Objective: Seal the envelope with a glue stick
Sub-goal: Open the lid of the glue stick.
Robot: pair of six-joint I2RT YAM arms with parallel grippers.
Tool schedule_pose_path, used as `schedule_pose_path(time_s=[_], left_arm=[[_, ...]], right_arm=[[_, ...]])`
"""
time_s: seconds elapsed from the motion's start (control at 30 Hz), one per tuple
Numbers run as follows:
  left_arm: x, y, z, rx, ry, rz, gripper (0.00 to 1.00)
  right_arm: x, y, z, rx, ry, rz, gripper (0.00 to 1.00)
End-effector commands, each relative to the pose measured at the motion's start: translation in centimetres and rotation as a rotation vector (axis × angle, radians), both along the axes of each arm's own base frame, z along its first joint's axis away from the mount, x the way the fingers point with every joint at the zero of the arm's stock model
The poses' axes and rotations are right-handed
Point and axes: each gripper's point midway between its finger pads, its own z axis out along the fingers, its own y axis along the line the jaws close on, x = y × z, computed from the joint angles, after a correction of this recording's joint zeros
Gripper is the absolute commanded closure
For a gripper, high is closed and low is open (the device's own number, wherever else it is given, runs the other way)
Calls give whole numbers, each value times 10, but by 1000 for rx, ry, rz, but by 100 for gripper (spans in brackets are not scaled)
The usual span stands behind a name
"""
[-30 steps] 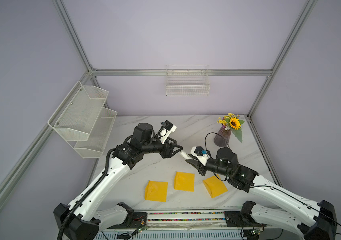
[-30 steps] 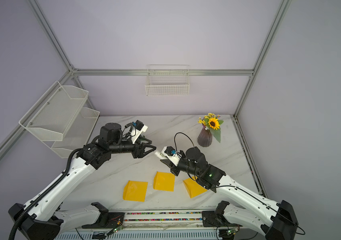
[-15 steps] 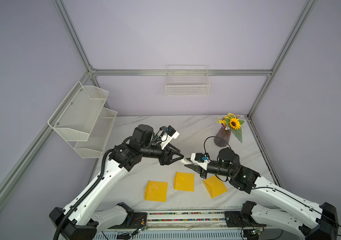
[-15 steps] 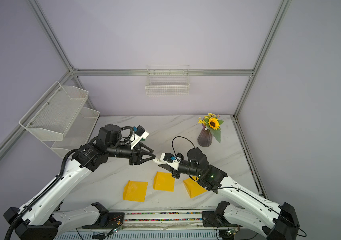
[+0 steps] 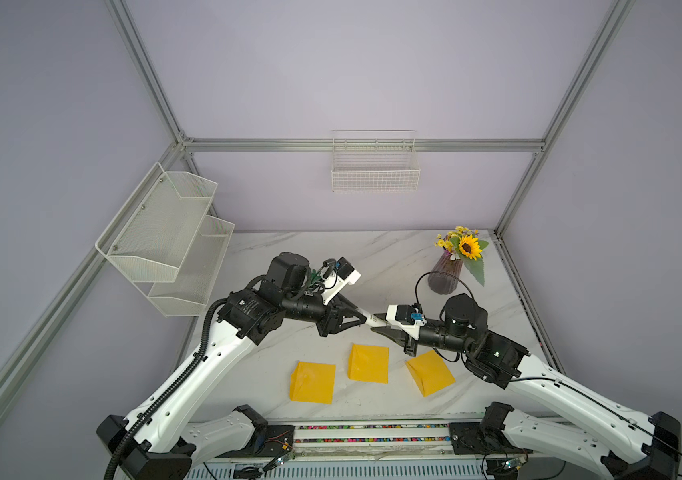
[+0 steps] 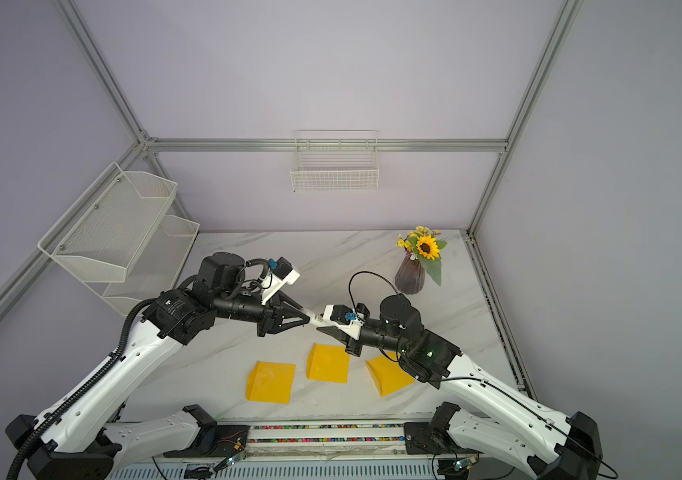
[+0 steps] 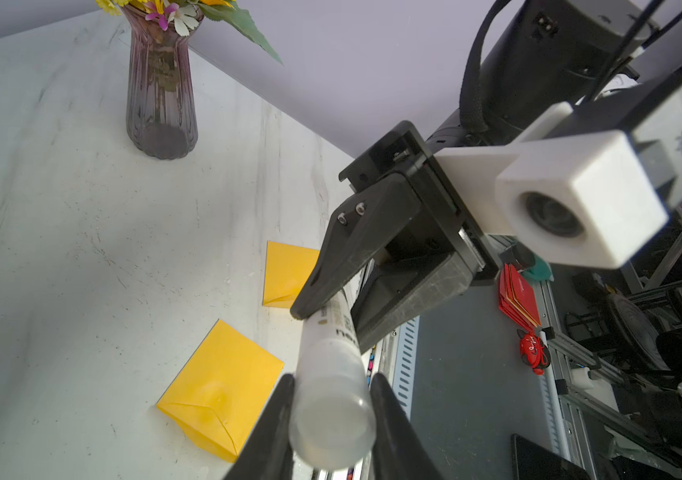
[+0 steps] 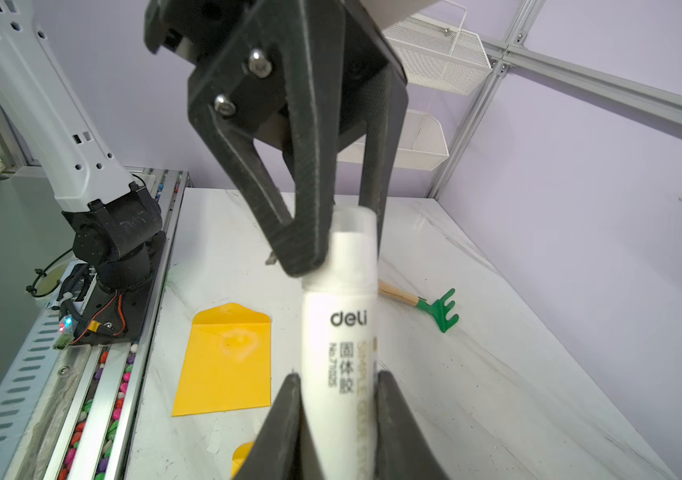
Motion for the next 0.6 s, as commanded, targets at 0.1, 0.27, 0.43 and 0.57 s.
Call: schedule_pose_path(time_s=[0.1, 0.27, 0.43, 0.57], left_arm=[[-5, -3, 17, -27, -60, -35, 88], [2, -1, 14, -6, -52, 15, 92], [5, -1, 20, -23, 13, 60, 100], [5, 0, 19, -36, 104, 109, 100]], right_arm=[[-9, -2, 12, 19, -29, 22, 100], [2, -8, 6, -7, -38, -55, 100], [18, -18, -5, -62, -77, -154, 100], [24, -24, -14, -119, -96, -192, 100]])
